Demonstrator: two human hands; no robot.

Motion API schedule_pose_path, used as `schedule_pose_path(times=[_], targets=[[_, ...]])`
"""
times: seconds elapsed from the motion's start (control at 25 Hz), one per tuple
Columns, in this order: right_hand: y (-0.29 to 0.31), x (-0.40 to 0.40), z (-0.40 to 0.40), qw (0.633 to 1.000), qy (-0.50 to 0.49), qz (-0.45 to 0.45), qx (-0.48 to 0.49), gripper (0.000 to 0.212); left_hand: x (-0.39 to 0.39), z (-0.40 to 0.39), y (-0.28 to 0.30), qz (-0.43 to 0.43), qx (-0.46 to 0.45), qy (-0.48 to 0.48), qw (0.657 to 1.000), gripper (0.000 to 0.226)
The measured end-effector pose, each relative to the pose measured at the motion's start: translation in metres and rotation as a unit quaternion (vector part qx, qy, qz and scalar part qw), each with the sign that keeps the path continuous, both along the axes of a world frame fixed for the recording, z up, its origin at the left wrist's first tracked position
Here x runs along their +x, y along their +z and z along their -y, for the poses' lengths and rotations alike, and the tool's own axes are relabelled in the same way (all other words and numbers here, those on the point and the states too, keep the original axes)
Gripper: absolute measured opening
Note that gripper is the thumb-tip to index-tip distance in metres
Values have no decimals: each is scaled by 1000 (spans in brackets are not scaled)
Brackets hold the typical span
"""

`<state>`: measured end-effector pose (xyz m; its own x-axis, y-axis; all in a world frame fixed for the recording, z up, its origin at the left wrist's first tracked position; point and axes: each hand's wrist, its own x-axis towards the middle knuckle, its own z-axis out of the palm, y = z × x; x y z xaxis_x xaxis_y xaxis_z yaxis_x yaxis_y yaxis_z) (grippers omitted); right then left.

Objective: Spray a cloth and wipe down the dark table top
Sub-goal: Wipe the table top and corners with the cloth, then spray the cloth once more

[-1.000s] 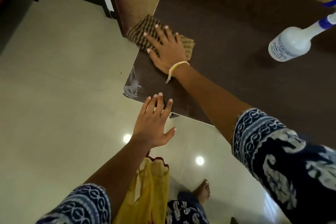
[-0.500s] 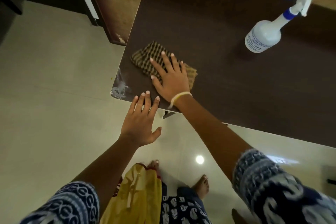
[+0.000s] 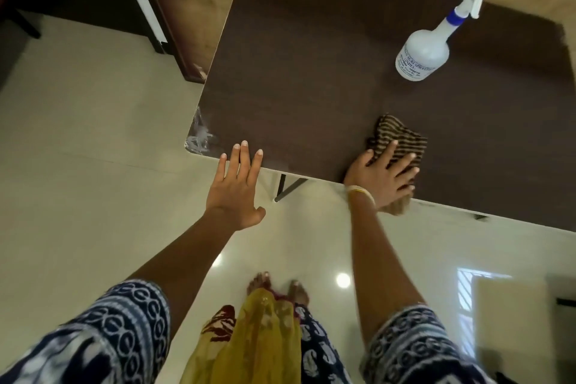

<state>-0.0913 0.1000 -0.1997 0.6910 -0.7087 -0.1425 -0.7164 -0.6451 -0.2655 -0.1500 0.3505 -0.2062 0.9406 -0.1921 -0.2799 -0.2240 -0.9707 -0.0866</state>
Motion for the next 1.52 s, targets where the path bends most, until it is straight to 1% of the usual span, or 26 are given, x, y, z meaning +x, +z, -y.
schedule_pose_path(times=[0.04,0.12,0.24,0.32,0.4,0.48,0.52,0.56,0.6,0.64,0.68,0.72,0.76,0.8,0.84,0.88,0.92,0.96,1.04,1.08,1.12,1.2,1.28,1.4,1.48,1.52], targets=[[-1,-3,-27,1000,30,9,4,61,0,0,2,-6,4,-4,1000,118],[-6,-11,-76,985,168,22,-12,62,-1,-1,9,-20,3,-9,1000,116],[-8,-22,-107,926,376,32,-25,57,-9,-5,19,-20,-27,0,999,105],[-4,-30,-104,878,476,45,4,52,-12,-2,31,-4,-76,15,997,88],[9,-37,-93,837,545,40,35,47,-11,5,47,9,-147,71,986,59],[36,-36,-79,823,559,-14,98,44,-9,14,65,-9,-212,149,966,40],[51,-32,-73,834,527,-52,153,42,-7,19,69,-21,-241,192,951,36],[64,-27,-68,848,468,-69,238,39,-4,24,74,-24,-274,228,934,33],[77,-24,-63,853,391,-51,344,35,0,28,77,-29,-308,256,916,31],[88,-24,-58,837,300,-18,457,30,3,34,84,-31,-344,276,897,27],[99,-23,-55,799,203,11,566,26,7,41,85,-41,-377,292,878,25],[108,-22,-50,744,116,10,658,24,11,48,91,-65,-412,314,853,30],[116,-19,-43,689,51,1,723,27,17,56,99,-108,-457,348,811,42],[123,-17,-35,650,10,-2,760,31,20,65,109,-172,-517,389,743,56],[129,-14,-27,633,-14,3,774,36,24,74,121,-226,-578,423,660,65],[134,-9,-21,625,-22,15,780,40,30,81,135,-262,-625,442,587,69],[139,-5,-16,614,-28,29,788,45,38,88,146,-282,-657,442,541,71],[141,0,-11,600,-39,44,798,48,47,95,154,-282,-677,431,525,69],[148,12,-1,579,-38,77,811,53,65,111,169,-246,-703,412,525,51],[151,18,5,578,-37,94,810,56,75,118,174,-218,-714,406,527,39],[155,24,10,593,-29,104,798,59,85,127,177,-196,-724,402,526,27],[157,40,22,653,10,94,751,61,105,140,180,-172,-719,398,543,14],[155,59,37,712,10,99,695,45,125,155,177,-168,-703,399,564,15],[148,94,60,766,-12,131,629,12,154,176,171,-141,-688,422,573,17],[137,118,78,794,-18,137,592,10,174,192,168,-114,-678,448,572,23],[132,128,87,805,-21,129,579,17,184,201,165,-109,-675,459,568,24]])
